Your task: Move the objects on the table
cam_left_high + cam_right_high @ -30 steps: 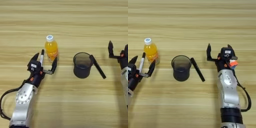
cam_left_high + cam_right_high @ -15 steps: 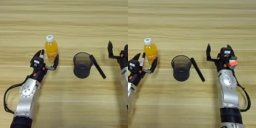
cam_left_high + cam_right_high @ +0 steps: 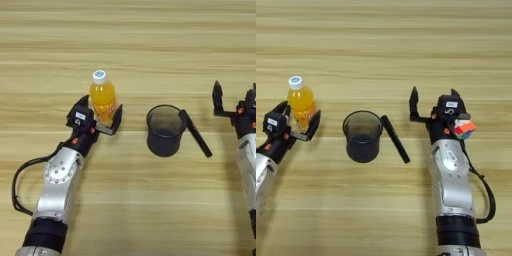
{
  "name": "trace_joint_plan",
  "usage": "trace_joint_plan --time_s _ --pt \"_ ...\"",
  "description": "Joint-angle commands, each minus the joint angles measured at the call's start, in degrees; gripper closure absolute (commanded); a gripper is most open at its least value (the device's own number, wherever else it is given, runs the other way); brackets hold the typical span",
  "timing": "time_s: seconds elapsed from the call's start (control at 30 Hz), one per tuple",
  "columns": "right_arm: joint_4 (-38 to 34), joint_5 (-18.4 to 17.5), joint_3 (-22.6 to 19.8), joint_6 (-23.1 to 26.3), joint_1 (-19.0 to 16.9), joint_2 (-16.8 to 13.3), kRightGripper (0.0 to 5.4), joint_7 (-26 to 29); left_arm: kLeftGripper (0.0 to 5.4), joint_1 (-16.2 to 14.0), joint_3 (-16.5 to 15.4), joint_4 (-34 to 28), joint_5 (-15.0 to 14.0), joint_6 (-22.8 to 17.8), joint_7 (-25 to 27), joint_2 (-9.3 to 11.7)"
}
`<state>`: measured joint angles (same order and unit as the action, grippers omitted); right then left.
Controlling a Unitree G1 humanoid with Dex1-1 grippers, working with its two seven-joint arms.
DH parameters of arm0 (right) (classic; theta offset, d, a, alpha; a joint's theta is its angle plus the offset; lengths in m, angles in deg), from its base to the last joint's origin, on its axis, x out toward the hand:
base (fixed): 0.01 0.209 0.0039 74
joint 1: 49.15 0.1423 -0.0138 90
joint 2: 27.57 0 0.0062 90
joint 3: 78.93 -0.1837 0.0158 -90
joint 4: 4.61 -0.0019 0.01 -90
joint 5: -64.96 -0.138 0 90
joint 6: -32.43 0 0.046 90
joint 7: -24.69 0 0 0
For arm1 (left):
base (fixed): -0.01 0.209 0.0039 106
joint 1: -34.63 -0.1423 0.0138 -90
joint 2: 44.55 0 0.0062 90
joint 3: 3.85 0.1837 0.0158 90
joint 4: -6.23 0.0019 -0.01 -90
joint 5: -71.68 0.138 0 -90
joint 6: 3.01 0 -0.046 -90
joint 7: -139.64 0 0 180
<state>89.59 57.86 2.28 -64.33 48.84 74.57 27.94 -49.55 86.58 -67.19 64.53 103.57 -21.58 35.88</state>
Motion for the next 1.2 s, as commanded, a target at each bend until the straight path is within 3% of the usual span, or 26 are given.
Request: trace_joint_plan --time_s 0.03,0.4,0.9,1.2 --pt "-1.07 0.2 0.41 -0.01 -0.41 0.33 0.0 -0.34 0.03 2.66 -0.78 3.81 -0.27 -0.51 0.14 0.08" --pt "-2.17 0.25 1.21 0.39 -1.11 0.73 0.0 -0.69 0.03 7.81 -1.31 12.23 0.08 1.39 0.45 -1.04" --pt "-2.88 -0.18 1.05 0.68 -1.36 0.48 0.0 -0.76 0.03 10.4 -2.29 21.1 -0.07 4.77 1.54 -1.77" --pt "-2.96 -0.08 1.18 0.83 -1.22 0.52 0.0 -0.82 1.11 10.87 -2.51 23.29 -0.92 6.45 4.31 -2.11"
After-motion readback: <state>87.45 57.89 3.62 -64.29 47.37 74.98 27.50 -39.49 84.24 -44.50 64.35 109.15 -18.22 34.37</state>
